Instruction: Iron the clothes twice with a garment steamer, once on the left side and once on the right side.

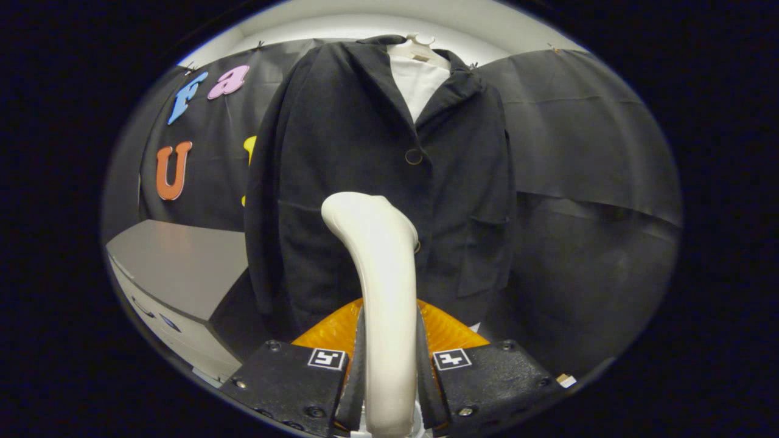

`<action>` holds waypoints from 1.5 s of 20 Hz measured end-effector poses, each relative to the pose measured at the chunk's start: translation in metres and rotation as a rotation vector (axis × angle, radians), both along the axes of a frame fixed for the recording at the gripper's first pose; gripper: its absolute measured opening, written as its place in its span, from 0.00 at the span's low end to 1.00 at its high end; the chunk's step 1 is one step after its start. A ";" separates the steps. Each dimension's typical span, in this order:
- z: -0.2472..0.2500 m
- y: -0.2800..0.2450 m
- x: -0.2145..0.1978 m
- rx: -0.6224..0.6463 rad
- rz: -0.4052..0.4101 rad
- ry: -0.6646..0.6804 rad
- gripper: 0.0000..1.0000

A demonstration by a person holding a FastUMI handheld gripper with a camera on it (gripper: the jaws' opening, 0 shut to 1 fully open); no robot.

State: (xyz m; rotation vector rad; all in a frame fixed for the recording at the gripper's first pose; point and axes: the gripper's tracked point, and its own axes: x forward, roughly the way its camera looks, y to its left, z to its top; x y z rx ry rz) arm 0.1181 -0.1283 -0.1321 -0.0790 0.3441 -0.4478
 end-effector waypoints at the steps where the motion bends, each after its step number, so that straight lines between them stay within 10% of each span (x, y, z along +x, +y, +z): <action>1: -0.005 0.000 -0.002 -0.001 -0.003 0.009 0.39; 30: -0.132 0.002 -0.036 0.032 -0.032 0.303 0.39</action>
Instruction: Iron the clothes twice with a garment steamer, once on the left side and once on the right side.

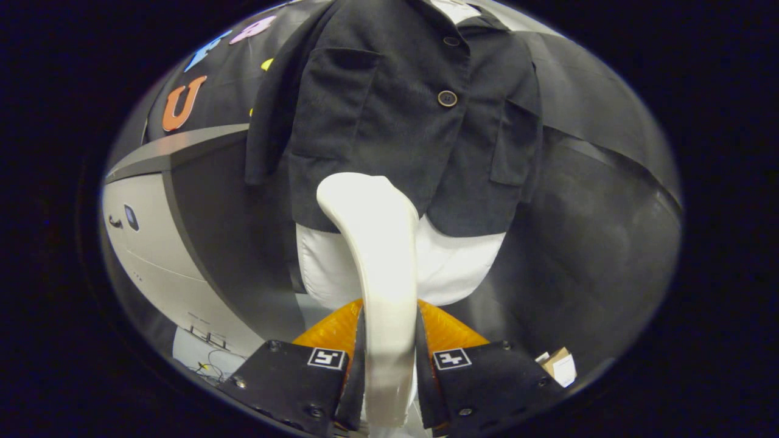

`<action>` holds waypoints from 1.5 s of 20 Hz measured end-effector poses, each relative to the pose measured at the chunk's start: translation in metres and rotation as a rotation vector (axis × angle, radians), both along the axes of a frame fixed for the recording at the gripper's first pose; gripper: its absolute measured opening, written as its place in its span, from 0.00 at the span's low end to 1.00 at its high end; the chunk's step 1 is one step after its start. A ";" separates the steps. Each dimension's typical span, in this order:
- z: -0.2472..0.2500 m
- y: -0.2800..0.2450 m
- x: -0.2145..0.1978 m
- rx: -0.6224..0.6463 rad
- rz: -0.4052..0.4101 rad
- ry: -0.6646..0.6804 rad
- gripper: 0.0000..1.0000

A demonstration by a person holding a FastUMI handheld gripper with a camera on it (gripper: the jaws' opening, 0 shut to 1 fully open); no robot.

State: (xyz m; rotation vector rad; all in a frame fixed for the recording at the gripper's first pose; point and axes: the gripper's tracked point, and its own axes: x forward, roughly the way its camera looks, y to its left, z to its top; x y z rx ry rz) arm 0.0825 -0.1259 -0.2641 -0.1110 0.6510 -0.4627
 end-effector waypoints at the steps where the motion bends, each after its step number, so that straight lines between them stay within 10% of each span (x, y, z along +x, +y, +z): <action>1: 0.011 -0.001 0.001 -0.001 -0.003 -0.022 0.39; 17: 0.364 -0.134 0.009 -0.144 -0.174 -0.704 0.39; 30: 0.476 -0.153 0.068 -0.182 -0.006 -0.933 0.39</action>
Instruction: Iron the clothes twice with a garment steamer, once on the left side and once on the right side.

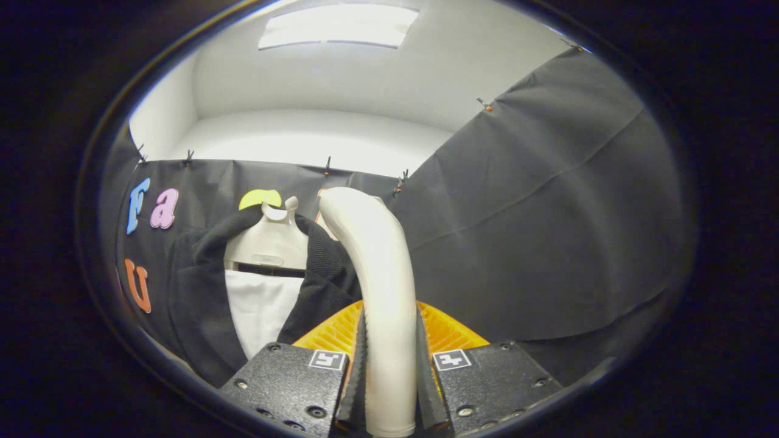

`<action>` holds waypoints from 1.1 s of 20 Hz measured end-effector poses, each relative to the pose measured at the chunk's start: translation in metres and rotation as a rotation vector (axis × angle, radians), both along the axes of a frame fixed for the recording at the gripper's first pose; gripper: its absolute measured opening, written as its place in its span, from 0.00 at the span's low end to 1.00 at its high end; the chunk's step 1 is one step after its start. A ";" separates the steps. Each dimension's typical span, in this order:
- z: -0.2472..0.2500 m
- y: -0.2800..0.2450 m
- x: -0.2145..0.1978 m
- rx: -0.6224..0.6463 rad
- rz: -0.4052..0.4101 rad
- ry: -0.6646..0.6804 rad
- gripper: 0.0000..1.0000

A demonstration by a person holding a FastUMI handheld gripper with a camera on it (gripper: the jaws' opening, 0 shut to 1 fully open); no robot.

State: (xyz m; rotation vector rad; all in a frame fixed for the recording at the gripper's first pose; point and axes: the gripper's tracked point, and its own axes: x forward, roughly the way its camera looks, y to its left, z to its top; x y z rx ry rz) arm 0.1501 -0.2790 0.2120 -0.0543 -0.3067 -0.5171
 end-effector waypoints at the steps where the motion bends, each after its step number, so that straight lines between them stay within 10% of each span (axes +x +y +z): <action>1: 0.001 0.000 0.009 -0.002 0.006 0.012 0.39; 22: -0.115 0.027 0.010 0.005 -0.128 0.310 0.39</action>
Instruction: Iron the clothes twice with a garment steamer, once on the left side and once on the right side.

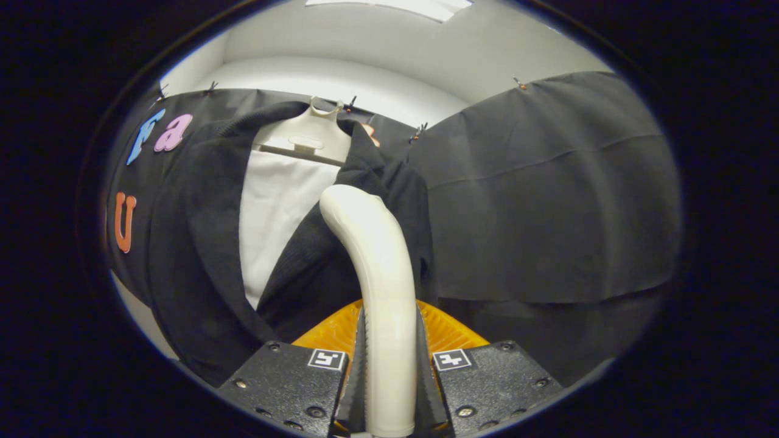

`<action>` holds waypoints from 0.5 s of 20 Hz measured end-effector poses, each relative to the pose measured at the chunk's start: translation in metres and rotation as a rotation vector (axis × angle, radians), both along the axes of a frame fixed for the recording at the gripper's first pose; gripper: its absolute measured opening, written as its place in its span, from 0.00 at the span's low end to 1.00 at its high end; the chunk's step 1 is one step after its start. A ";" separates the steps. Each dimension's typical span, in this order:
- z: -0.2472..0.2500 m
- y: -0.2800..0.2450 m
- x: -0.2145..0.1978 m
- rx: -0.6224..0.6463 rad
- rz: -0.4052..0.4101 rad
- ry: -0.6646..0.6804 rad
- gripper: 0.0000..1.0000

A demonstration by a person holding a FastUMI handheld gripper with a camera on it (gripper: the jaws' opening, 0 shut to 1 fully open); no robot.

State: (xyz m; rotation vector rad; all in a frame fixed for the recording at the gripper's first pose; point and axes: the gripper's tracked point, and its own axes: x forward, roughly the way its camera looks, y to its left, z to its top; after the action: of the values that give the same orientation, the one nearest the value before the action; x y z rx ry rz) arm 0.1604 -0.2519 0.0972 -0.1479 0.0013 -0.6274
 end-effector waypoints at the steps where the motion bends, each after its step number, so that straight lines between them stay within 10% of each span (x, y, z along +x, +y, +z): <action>1: -0.007 0.001 -0.001 0.001 0.000 0.016 0.39; 10: -0.073 -0.010 -0.019 0.043 -0.074 0.129 0.39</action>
State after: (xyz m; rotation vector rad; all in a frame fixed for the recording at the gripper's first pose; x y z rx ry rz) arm 0.1410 -0.2621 0.0241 -0.1473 0.1454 -0.6902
